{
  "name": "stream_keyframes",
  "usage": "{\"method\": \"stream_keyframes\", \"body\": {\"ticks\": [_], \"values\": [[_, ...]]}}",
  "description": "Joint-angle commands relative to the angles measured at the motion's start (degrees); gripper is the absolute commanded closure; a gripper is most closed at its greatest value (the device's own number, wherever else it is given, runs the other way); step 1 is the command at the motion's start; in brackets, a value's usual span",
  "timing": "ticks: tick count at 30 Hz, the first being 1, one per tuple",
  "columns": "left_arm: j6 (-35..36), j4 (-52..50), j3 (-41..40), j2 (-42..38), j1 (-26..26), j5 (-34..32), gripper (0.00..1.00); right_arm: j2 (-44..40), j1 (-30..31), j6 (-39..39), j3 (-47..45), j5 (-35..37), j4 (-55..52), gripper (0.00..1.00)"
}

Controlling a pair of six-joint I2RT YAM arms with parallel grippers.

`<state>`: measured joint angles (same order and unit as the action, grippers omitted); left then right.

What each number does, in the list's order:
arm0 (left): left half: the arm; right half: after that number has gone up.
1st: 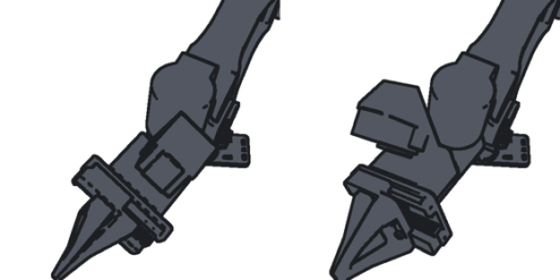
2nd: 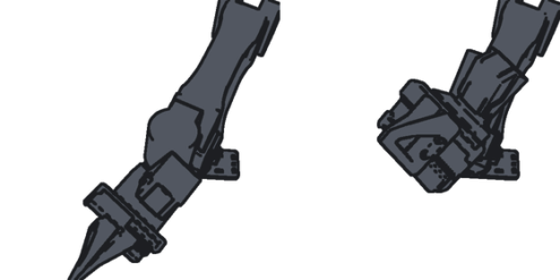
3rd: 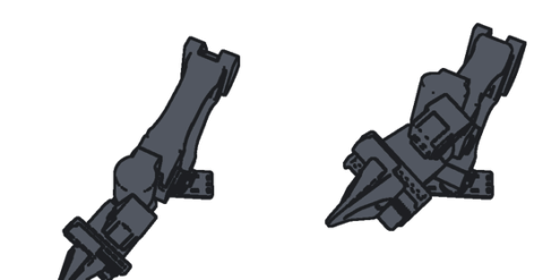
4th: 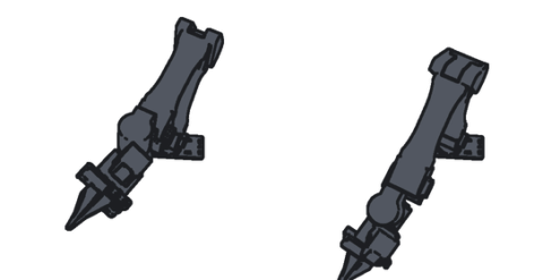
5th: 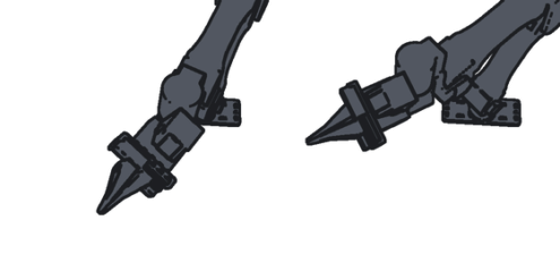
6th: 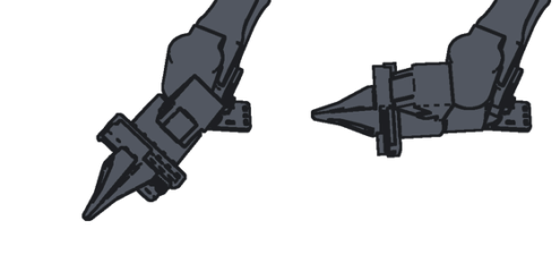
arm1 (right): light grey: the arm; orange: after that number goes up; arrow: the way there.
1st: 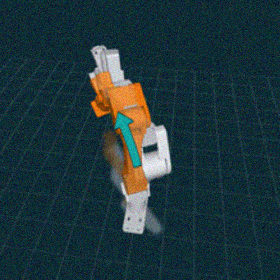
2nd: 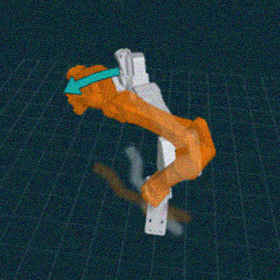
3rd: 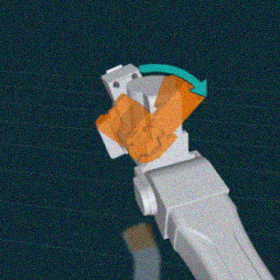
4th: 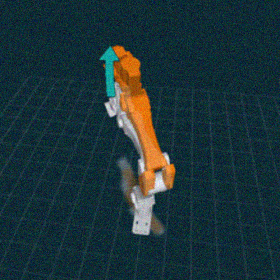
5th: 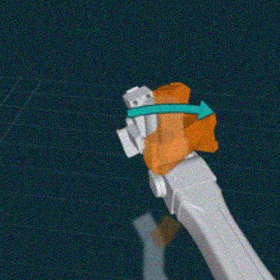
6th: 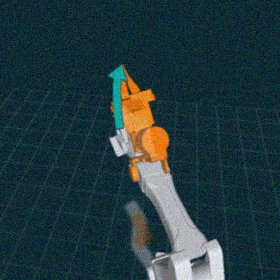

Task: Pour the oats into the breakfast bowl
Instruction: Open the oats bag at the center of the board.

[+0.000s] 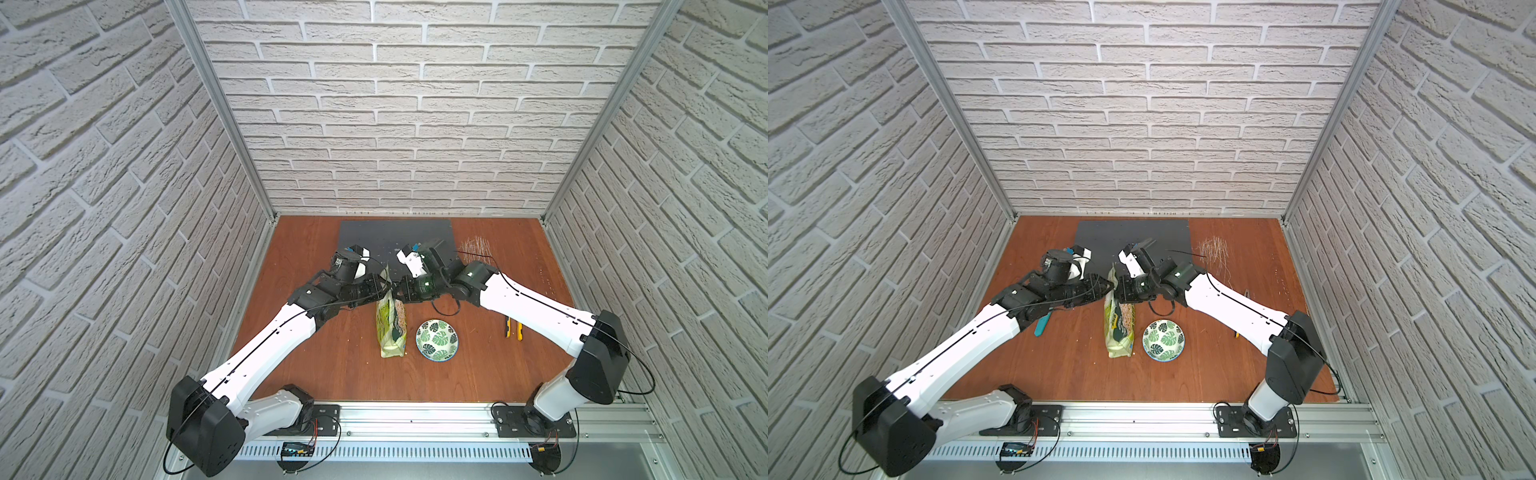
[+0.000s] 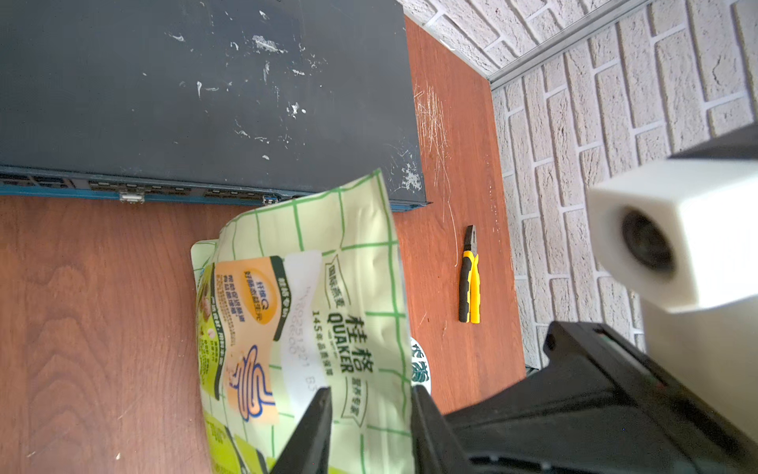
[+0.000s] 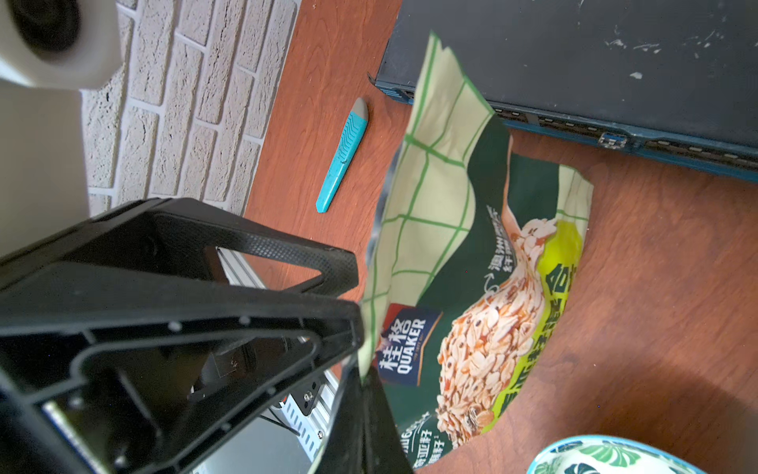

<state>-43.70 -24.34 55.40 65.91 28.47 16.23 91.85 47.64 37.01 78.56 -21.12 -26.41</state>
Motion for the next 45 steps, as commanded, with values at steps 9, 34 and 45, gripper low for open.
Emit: {"method": "stream_keyframes", "body": {"ticks": [9,34,45], "values": [[3.14,-4.87,1.47,-0.32,0.75,-0.28,0.68,-1.51,0.39,-0.65,1.33,-0.41,1.1,0.97],[2.79,-4.15,3.23,1.27,2.26,-2.19,1.0,-0.98,1.14,-3.3,3.84,3.55,-2.99,0.97],[2.39,-2.76,3.14,-0.04,2.29,-1.71,1.0,1.6,1.45,-2.03,4.98,0.13,-2.58,0.85]]}}
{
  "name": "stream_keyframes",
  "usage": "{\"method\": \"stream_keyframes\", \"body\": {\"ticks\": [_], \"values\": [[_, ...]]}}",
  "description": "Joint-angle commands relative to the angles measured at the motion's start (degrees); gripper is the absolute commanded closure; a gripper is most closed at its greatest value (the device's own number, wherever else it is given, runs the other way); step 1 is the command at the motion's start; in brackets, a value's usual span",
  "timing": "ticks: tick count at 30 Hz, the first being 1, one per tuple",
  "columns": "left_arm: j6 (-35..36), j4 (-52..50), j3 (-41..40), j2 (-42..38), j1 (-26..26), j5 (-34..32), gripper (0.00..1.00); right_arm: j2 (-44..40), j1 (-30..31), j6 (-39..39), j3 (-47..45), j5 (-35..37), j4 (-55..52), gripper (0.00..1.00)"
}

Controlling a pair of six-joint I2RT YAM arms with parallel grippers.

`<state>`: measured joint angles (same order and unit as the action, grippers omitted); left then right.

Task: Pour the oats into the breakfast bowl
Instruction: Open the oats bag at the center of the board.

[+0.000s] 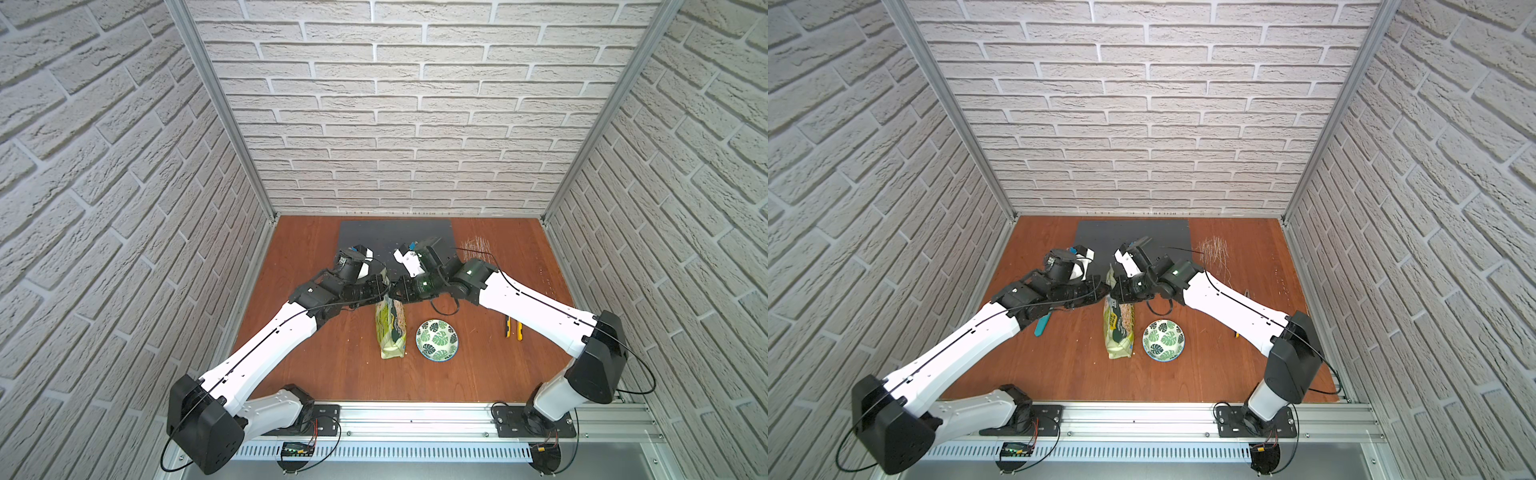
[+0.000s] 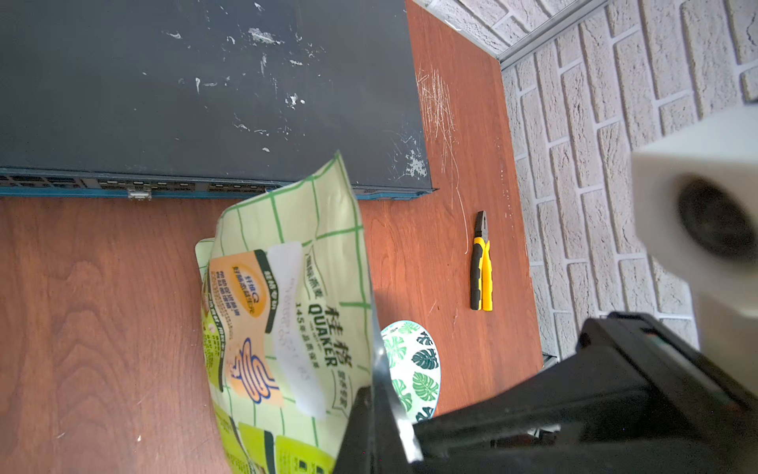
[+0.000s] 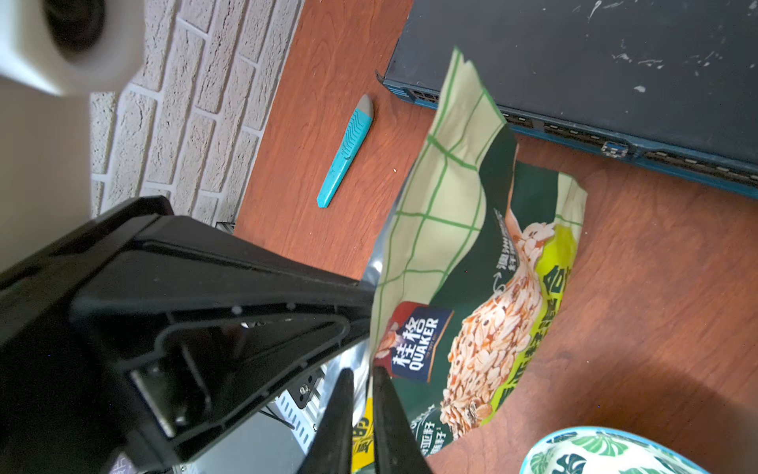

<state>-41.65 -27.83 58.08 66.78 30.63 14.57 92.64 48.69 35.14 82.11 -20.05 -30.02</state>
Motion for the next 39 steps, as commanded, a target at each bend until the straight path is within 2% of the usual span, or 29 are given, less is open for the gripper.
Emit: {"method": "stream_keyframes", "body": {"ticks": [1,8,13,21,26,30,34,39], "values": [[0.27,0.83,0.45,-0.89,0.15,-0.03,1.0,1.01,0.44,-0.15,1.52,-1.08,0.94,0.85],[0.34,1.07,0.46,-0.8,0.21,-0.11,1.0,2.63,0.82,-0.44,2.45,-1.59,0.22,0.83],[0.48,0.23,0.54,-1.12,0.18,-1.3,1.0,3.0,0.89,-1.1,3.13,-0.39,-1.52,0.96],[3.77,-4.25,0.83,-2.47,0.17,-5.46,1.0,0.92,1.05,-3.52,4.23,9.78,-5.95,0.97],[6.08,-7.47,1.85,-2.93,0.18,-7.46,1.0,0.11,1.32,-3.92,4.58,13.51,-6.55,0.97],[8.2,-11.12,3.86,-2.73,0.2,-9.11,1.0,-0.12,1.58,-4.54,5.92,20.44,-9.64,0.97],[9.16,-12.44,4.9,-2.35,0.2,-8.73,1.0,-0.79,2.21,-4.87,6.73,26.01,-10.57,0.97],[9.26,-12.57,5.19,-1.69,0.13,-7.47,1.0,-0.3,2.73,-5.73,7.21,27.75,-10.59,0.97]]}}
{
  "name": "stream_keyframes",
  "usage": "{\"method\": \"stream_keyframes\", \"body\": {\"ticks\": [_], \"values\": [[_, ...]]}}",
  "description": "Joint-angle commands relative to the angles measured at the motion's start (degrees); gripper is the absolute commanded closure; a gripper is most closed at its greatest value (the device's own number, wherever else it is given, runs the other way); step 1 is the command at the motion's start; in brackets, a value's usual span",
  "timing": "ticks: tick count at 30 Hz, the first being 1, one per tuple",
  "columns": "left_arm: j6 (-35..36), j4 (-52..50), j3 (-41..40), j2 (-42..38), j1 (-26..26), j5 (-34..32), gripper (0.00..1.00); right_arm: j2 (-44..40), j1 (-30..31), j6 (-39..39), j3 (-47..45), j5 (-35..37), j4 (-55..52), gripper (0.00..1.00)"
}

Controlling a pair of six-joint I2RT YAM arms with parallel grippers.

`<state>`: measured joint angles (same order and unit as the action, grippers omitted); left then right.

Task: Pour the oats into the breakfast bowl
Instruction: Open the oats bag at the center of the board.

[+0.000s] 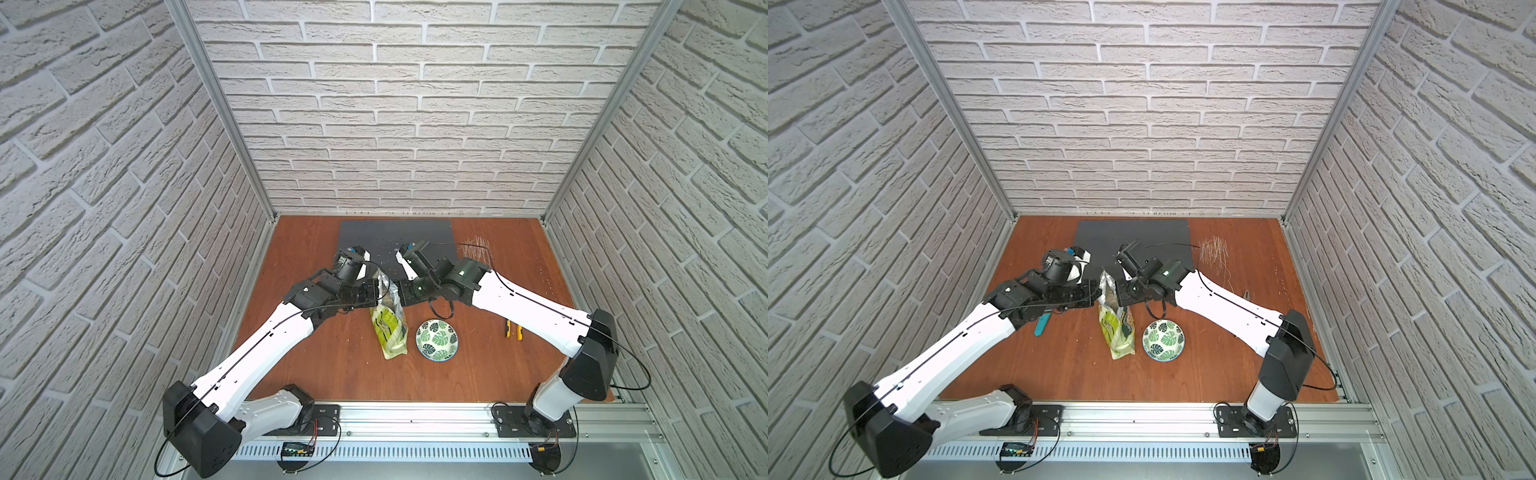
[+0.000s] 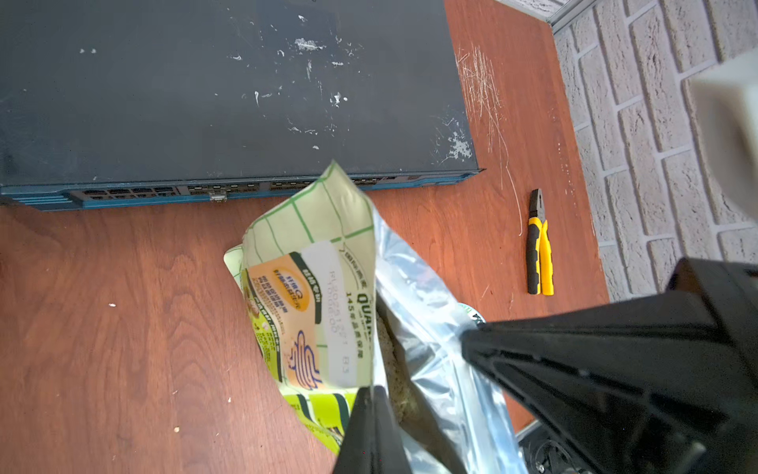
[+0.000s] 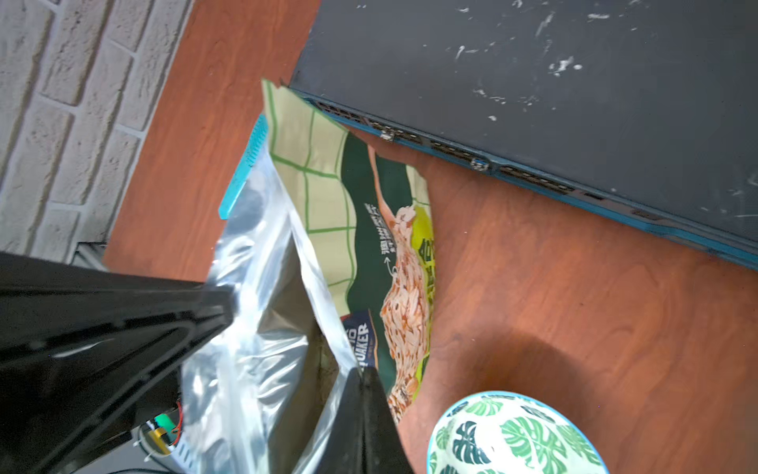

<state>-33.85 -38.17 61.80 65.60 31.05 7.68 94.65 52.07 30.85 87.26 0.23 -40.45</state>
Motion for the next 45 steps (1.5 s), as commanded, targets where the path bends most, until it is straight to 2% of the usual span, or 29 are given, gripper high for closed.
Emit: {"method": "stream_keyframes", "body": {"ticks": [1,7,12,15,18,22,27,30,32,35,41,43,44,45], "values": [[1.42,-2.25,1.44,-0.62,-0.29,-0.64,1.0,-2.27,-0.66,-1.6,1.97,7.76,-0.16,0.97],[3.91,-9.64,5.3,-1.99,-0.23,-5.12,1.0,-3.55,-0.76,-5.1,3.09,15.0,-1.71,0.97],[4.46,-15.6,6.92,-3.01,-0.16,-12.03,1.0,-2.75,-0.81,-7.54,6.46,17.3,-2.07,0.97],[3.94,-17.11,6.33,-3.65,-0.06,-16.28,1.0,-2.35,-0.74,-8.53,6.9,13.26,-0.98,0.97],[3.69,-14.56,4.84,-3.9,-0.04,-16.0,1.0,-2.03,-0.75,-9.28,5.67,3.74,1.9,0.97],[4.08,-10.2,4.42,-2.2,-0.15,-12.88,0.8,-0.65,-0.75,-8.23,4.83,-1.63,3.12,0.97],[4.81,-5.31,5.5,0.22,-0.37,-8.29,0.53,-0.38,-0.75,-7.05,4.58,-3.3,4.21,0.97],[4.83,-2.27,5.07,0.56,-0.53,-5.81,0.46,-0.61,-0.77,-7.34,4.51,-3.55,4.17,0.97],[5.48,-2.7,5.52,1.44,-0.56,-6.74,0.44,-0.54,-0.75,-7.51,4.58,-3.57,4.03,0.97],[7.19,-4.6,6.34,3.37,-1.13,-11.29,0.44,-0.52,-0.79,-7.69,4.55,-3.9,3.83,0.97],[9.11,-6.01,7.83,6.84,-3.19,-14.15,0.46,-0.56,-0.75,-8.0,4.59,-4.38,3.48,0.97],[10.06,-5.01,7.9,7.33,-3.73,-13.32,0.48,-0.7,-0.75,-8.12,4.45,-4.28,3.24,0.97],[10.37,-4.41,8.0,7.5,-4.11,-11.77,0.54,-0.63,-0.79,-8.39,4.49,-3.93,2.78,0.97],[10.45,-4.32,8.22,7.71,-4.46,-10.58,0.67,-0.55,-0.83,-8.71,4.89,-2.37,1.58,0.97]]}}
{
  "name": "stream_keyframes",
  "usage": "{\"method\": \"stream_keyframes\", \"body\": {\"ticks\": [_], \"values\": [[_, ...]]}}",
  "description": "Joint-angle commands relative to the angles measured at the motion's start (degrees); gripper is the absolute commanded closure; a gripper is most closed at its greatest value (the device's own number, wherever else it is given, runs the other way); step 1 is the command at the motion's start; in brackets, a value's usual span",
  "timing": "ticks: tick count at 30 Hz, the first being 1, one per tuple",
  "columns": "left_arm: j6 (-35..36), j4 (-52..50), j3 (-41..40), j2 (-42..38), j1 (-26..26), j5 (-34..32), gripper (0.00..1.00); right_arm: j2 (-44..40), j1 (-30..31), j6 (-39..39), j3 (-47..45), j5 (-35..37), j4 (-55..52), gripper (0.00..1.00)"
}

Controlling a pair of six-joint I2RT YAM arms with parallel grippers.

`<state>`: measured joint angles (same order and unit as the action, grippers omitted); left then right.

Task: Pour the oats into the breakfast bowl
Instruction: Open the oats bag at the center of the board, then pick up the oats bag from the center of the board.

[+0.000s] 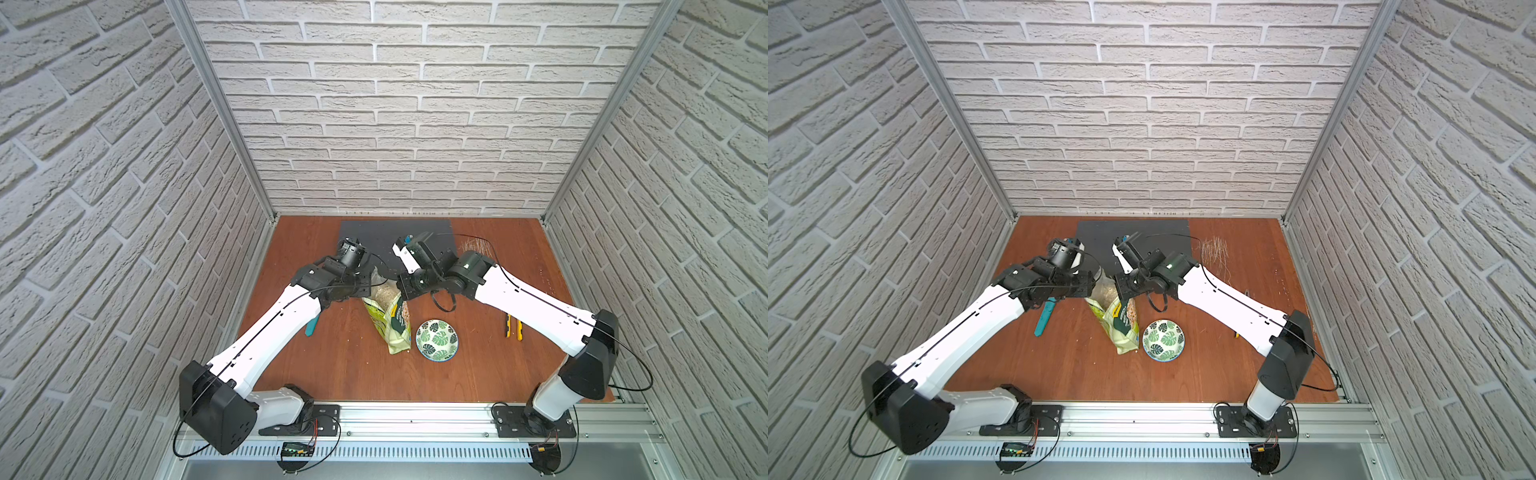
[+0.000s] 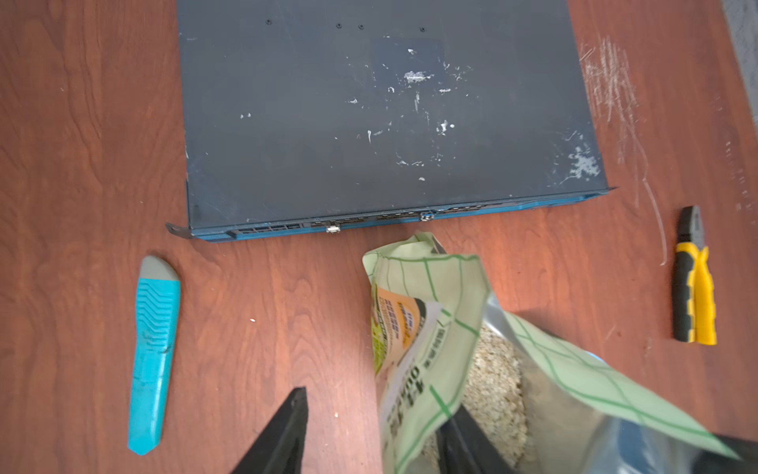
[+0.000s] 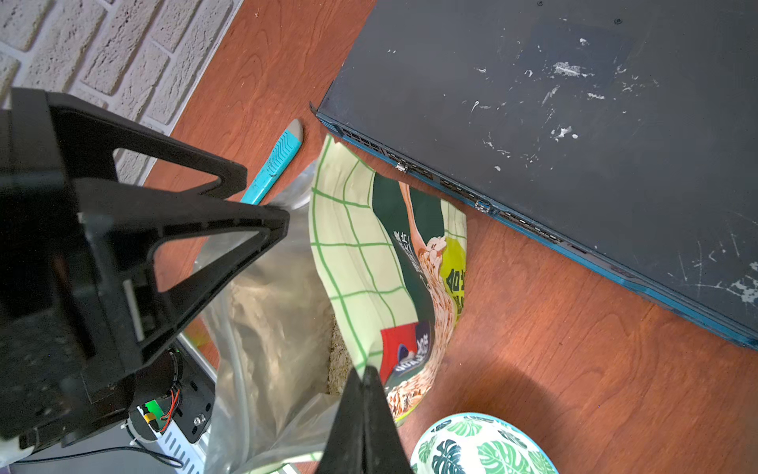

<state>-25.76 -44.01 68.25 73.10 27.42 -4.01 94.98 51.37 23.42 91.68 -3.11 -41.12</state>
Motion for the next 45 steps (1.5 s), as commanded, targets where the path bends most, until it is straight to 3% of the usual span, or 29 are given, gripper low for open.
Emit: {"method": "stream_keyframes", "body": {"ticks": [1,3,7,9,11,17,23,29,41,45], "values": [[2.3,1.21,2.02,0.28,-1.11,1.85,0.79,-0.96,-0.25,-1.62,1.05,2.75,0.8,0.97],[2.08,0.58,1.8,-0.16,-1.28,2.23,1.0,-1.69,-0.87,-1.83,0.68,4.99,0.01,0.97],[0.08,0.58,-0.08,-2.29,-1.32,2.98,1.0,-2.78,-1.68,-2.39,-0.66,4.08,1.43,0.97],[-1.65,0.56,-0.95,-3.79,-1.23,3.2,1.0,-3.03,-1.72,-3.12,-0.55,3.23,1.33,0.91],[-3.47,0.55,-1.75,-5.13,-1.27,3.11,1.0,-5.17,-1.72,-3.91,-2.14,2.42,2.74,0.8],[-7.11,-1.94,-1.33,-6.48,-0.62,1.97,1.0,-17.01,-1.63,-6.22,-18.39,-3.29,19.1,0.26],[-9.07,-3.98,-1.03,-7.18,0.05,-0.13,1.0,-23.05,-0.35,-13.02,-37.12,-9.53,39.97,0.06],[-10.57,-5.94,-1.15,-7.3,0.16,-1.9,1.0,-20.04,4.89,-24.21,-51.35,-7.03,61.49,0.0],[-11.81,-7.54,-1.83,-8.39,0.15,-3.98,1.0,-4.34,10.24,-29.89,-53.24,6.38,75.84,0.0],[-11.95,-8.97,-1.85,-8.33,-0.04,-5.68,1.0,-0.32,10.15,-28.8,-51.78,5.93,76.79,0.0]]}}
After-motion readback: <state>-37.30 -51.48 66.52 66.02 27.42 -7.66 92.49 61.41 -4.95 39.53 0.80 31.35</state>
